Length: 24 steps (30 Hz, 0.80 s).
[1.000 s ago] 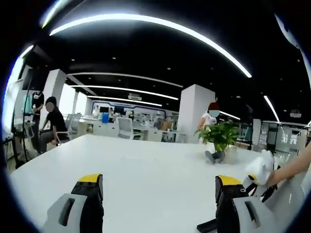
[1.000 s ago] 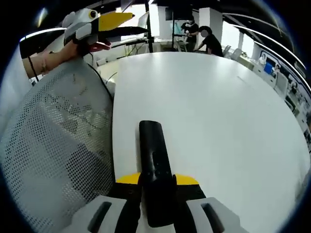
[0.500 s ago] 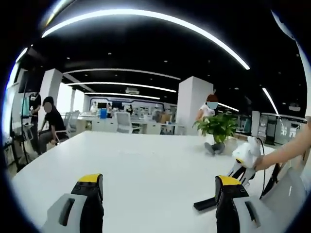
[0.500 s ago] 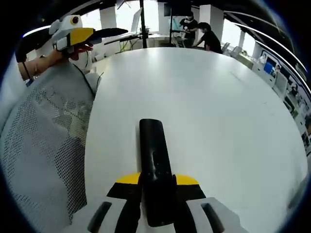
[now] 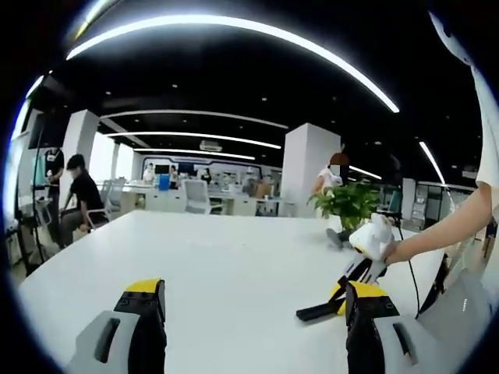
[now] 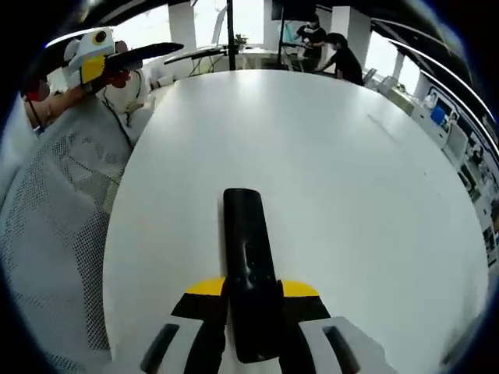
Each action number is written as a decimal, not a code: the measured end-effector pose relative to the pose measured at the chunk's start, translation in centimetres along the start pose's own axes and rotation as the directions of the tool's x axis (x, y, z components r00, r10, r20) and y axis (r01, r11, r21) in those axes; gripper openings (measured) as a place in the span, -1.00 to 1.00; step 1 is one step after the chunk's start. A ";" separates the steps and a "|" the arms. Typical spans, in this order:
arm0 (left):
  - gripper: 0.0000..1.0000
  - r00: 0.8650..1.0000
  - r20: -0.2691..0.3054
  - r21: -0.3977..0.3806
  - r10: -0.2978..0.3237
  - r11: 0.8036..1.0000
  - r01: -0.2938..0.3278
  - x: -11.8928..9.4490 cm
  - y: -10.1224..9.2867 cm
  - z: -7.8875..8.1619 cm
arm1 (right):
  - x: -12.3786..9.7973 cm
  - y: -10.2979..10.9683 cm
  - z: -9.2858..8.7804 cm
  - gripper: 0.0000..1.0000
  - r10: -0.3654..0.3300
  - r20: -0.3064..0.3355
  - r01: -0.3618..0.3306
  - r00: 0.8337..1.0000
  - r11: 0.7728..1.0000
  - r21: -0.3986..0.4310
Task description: Press the specified remote control buttons in sequence, fully releasing each button before pressing the next.
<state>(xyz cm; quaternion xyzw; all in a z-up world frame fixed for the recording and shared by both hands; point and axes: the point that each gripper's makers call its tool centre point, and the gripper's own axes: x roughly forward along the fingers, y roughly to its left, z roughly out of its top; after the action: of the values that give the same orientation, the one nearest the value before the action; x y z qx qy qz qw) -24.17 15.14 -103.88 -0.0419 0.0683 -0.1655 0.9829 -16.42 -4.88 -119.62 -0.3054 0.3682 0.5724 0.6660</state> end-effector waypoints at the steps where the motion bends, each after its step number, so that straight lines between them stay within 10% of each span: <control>1: 1.00 1.000 -0.004 0.002 0.000 1.000 0.000 0.0 0.0 -0.1 | 0.0 -0.3 0.1 -0.58 -0.003 -0.003 0.003 1.000 1.000 -0.004; 24: 0.99 0.999 -0.036 0.007 0.000 1.000 0.000 0.1 0.0 -0.8 | 0.4 -5.5 0.5 -0.57 -0.004 -0.057 0.002 0.998 0.999 -0.042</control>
<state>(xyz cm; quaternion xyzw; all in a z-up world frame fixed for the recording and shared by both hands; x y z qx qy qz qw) -24.24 15.07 -104.67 -0.0353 0.0854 -0.1667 0.9817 -10.93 -5.12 -119.75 -0.3359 0.3745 0.5701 0.6495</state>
